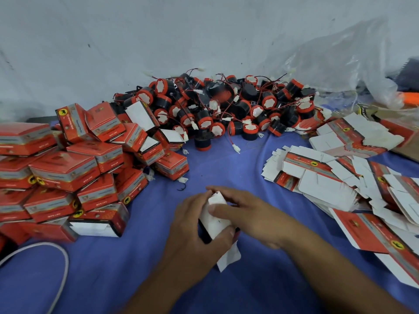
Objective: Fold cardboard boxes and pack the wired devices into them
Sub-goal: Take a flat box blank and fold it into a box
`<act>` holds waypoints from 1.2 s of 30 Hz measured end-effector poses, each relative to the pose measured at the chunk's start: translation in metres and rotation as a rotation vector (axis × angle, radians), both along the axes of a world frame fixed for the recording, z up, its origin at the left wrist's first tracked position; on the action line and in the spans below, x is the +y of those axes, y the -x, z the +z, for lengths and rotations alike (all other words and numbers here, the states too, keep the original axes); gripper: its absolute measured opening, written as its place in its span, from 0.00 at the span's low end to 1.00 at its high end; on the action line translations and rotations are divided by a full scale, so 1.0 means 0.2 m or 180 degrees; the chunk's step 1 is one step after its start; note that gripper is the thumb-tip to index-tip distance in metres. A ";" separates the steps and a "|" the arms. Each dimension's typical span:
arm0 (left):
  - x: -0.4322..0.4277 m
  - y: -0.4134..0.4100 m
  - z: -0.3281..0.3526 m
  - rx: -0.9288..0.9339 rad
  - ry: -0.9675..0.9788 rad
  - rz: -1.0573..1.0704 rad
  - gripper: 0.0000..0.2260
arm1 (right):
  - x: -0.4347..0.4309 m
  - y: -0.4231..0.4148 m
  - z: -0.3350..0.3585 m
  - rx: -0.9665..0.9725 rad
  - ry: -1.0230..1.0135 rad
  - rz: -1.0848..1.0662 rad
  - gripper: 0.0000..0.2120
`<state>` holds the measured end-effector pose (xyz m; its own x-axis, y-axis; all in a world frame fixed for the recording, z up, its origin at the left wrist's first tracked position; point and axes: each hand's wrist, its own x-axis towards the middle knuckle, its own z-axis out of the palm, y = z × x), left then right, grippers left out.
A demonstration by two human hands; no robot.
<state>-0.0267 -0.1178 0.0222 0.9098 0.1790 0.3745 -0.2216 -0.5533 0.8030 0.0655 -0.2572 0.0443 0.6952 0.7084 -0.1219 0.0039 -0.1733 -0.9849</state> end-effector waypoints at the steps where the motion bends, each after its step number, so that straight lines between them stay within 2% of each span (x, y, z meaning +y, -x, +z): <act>1: -0.01 0.00 -0.01 0.0084 0.0143 -0.0043 0.28 | 0.00 0.00 -0.01 0.0056 -0.0026 -0.0036 0.25; 4: -0.02 0.01 -0.01 0.0108 0.0252 -0.0007 0.31 | 0.02 0.02 -0.03 0.0205 -0.0242 -0.0055 0.29; 7: -0.04 0.01 0.01 -0.0392 -0.0205 0.0252 0.34 | 0.03 0.04 -0.02 0.0113 -0.0574 -0.0071 0.25; 10: -0.03 0.00 0.02 -0.0754 -0.0562 0.0333 0.35 | 0.03 0.05 -0.01 -0.0254 -0.0533 0.0085 0.32; 11: -0.02 0.00 0.02 -0.0775 -0.0645 0.0370 0.34 | 0.04 0.05 -0.01 -0.0406 -0.0441 0.0170 0.31; 13: 0.00 -0.01 0.01 -0.0711 -0.0702 0.0464 0.31 | 0.04 0.05 0.00 -0.0487 -0.0371 0.0172 0.21; 15: 0.02 -0.02 0.00 -0.0619 -0.0707 0.0481 0.29 | 0.04 0.04 0.01 -0.0144 -0.0546 -0.0101 0.16; 17: 0.03 -0.02 -0.01 -0.0616 -0.0739 0.0432 0.27 | 0.04 0.03 -0.01 0.0171 -0.0736 -0.0205 0.19; 22: 0.04 -0.02 -0.02 -0.0585 -0.0805 0.0290 0.23 | 0.05 0.04 -0.02 0.0321 -0.0842 -0.0238 0.21; 25: 0.03 -0.02 -0.02 -0.0463 -0.0758 0.0289 0.22 | 0.07 0.06 -0.01 0.0397 -0.0859 -0.0187 0.25; 28: 0.02 -0.02 -0.01 -0.0530 -0.0648 0.0349 0.22 | 0.08 0.07 0.01 0.0100 -0.0732 -0.0093 0.14; 32: -0.01 -0.01 -0.01 -0.0545 -0.0513 0.0402 0.25 | 0.07 0.06 -0.01 0.0189 -0.0858 0.0067 0.24; 36: -0.02 -0.01 0.00 -0.0617 -0.0174 0.0395 0.33 | 0.07 0.06 -0.01 0.0287 -0.1066 -0.0005 0.24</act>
